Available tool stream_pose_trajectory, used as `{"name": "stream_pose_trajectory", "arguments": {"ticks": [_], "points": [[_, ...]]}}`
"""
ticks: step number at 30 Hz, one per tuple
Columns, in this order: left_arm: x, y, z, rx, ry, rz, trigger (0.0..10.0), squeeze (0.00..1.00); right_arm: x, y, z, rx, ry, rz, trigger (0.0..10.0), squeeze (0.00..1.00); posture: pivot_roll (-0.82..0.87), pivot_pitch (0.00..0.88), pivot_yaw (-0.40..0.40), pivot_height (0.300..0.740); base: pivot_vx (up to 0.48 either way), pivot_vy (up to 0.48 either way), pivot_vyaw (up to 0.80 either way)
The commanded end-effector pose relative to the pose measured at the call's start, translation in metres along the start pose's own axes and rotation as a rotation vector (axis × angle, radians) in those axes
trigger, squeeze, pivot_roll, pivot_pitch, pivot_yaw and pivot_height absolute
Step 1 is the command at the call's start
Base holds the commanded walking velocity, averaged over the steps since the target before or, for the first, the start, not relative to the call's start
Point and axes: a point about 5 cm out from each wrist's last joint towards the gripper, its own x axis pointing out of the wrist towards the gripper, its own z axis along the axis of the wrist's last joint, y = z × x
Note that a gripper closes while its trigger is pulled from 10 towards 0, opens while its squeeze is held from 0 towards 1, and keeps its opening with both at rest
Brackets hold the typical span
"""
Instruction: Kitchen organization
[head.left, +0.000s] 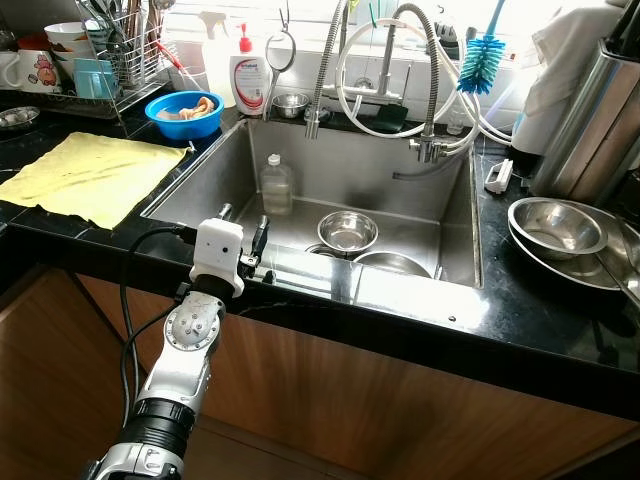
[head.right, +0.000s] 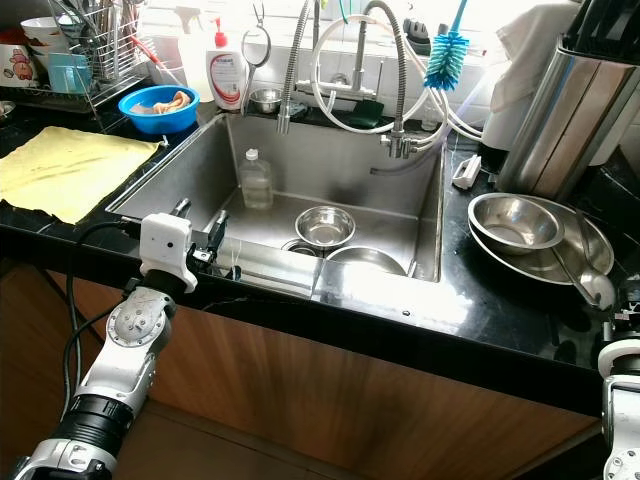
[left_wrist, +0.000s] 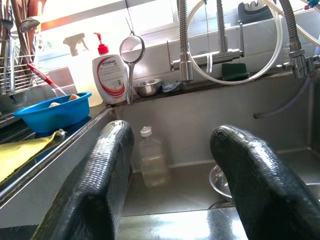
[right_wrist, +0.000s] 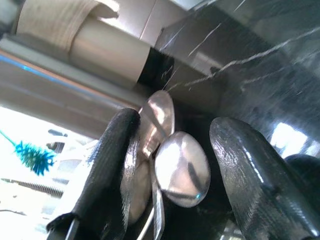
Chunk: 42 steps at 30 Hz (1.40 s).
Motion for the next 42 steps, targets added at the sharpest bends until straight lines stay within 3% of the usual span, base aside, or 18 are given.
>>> {"name": "stream_pose_trajectory", "arguments": {"ticks": [1, 8, 10, 15, 35, 36, 37, 38, 42], "points": [[0.003, 0.003, 0.003, 0.024, -0.010, 0.001, 10.0, 0.00, 0.000, 0.003, 0.005, 0.022, -0.035, -0.001, 10.0, 0.00, 0.00, 0.000, -0.023, 0.740, 0.000, 0.000, 0.00], [0.004, 0.002, 0.004, 0.021, -0.013, 0.001, 10.0, 0.00, 0.003, -0.001, -0.004, 0.021, 0.019, -0.024, 10.0, 0.00, 0.00, 0.000, -0.025, 0.740, 0.000, 0.000, 0.00], [0.004, 0.002, 0.004, 0.021, -0.013, 0.001, 10.0, 0.00, 0.005, -0.001, -0.010, -0.031, 0.054, -0.029, 10.0, 0.00, 0.00, 0.000, -0.025, 0.740, 0.000, 0.000, 0.00], [0.004, 0.003, 0.004, 0.023, -0.014, 0.004, 10.0, 0.00, 0.010, 0.003, -0.020, 0.046, 0.060, -0.017, 10.0, 0.00, 0.01, 0.000, -0.028, 0.740, 0.000, 0.000, 0.00], [0.004, 0.003, 0.005, 0.047, -0.018, -0.012, 10.0, 0.00, 0.008, 0.002, -0.026, 0.089, 0.064, -0.030, 10.0, 0.00, 0.02, 0.000, -0.024, 0.740, 0.000, 0.000, 0.00], [0.004, 0.002, 0.005, 0.049, -0.019, -0.014, 10.0, 0.00, 0.008, 0.002, -0.026, 0.093, 0.065, -0.028, 4.7, 0.00, 0.02, 0.000, -0.024, 0.740, 0.000, 0.000, 0.00], [0.004, 0.002, 0.005, 0.049, -0.019, -0.014, 10.0, 0.00, 0.008, 0.002, -0.027, 0.098, 0.066, -0.026, 1.6, 0.00, 0.02, 0.000, -0.024, 0.740, 0.000, 0.000, 0.00], [0.004, 0.003, 0.005, 0.048, -0.019, -0.013, 10.0, 0.00, 0.008, 0.003, -0.027, 0.106, 0.064, -0.019, 0.0, 0.00, 0.02, 0.000, -0.024, 0.740, 0.000, 0.000, 0.00], [0.004, 0.003, 0.005, 0.049, -0.020, -0.012, 10.0, 0.00, 0.009, 0.009, -0.029, 0.115, 0.066, 0.006, 0.0, 0.00, 0.01, 0.000, -0.022, 0.740, 0.000, 0.000, 0.00]]}}
